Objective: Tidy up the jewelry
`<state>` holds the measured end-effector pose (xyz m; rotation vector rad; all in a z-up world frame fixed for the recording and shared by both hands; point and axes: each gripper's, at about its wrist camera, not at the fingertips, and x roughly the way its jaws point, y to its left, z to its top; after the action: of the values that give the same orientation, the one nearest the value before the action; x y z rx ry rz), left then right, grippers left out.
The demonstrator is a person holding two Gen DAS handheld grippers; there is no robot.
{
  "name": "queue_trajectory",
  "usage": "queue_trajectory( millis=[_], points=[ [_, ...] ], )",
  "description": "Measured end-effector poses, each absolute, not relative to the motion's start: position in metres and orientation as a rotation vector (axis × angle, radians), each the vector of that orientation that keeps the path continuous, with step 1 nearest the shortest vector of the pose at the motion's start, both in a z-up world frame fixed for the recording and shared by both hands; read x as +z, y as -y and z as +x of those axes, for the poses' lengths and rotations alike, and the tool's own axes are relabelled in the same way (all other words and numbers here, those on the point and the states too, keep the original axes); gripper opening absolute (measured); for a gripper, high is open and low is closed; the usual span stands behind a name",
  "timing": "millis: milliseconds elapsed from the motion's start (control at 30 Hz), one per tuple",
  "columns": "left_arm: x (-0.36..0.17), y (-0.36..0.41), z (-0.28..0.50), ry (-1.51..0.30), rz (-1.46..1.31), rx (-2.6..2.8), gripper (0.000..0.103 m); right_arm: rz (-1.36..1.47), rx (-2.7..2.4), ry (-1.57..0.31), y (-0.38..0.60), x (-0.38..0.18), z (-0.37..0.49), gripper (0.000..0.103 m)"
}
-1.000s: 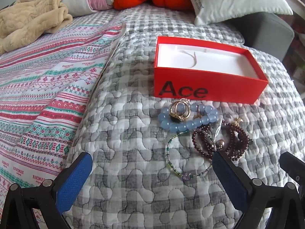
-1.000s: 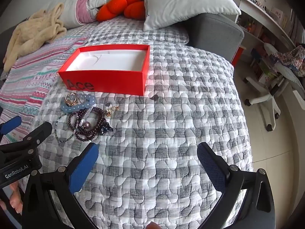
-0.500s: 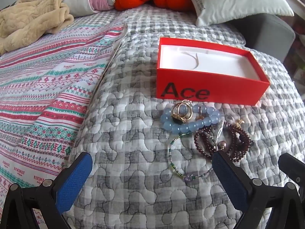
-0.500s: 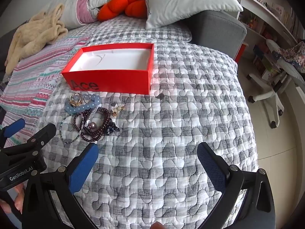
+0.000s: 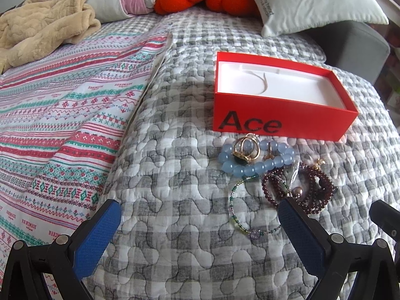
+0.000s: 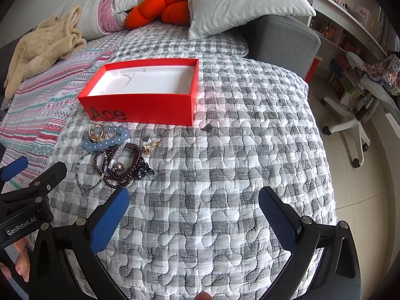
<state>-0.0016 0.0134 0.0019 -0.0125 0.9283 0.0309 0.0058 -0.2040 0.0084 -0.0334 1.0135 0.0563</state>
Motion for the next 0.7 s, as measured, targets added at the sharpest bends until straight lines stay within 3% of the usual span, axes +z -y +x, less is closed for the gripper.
queue_trajectory(
  millis=[700],
  points=[
    [0.0062,-0.0147,-0.0036,-0.928,-0.001,0.024,0.103,-0.033,0.056,-1.018,0.2016,0.0053,0.0099,0.103]
  ],
)
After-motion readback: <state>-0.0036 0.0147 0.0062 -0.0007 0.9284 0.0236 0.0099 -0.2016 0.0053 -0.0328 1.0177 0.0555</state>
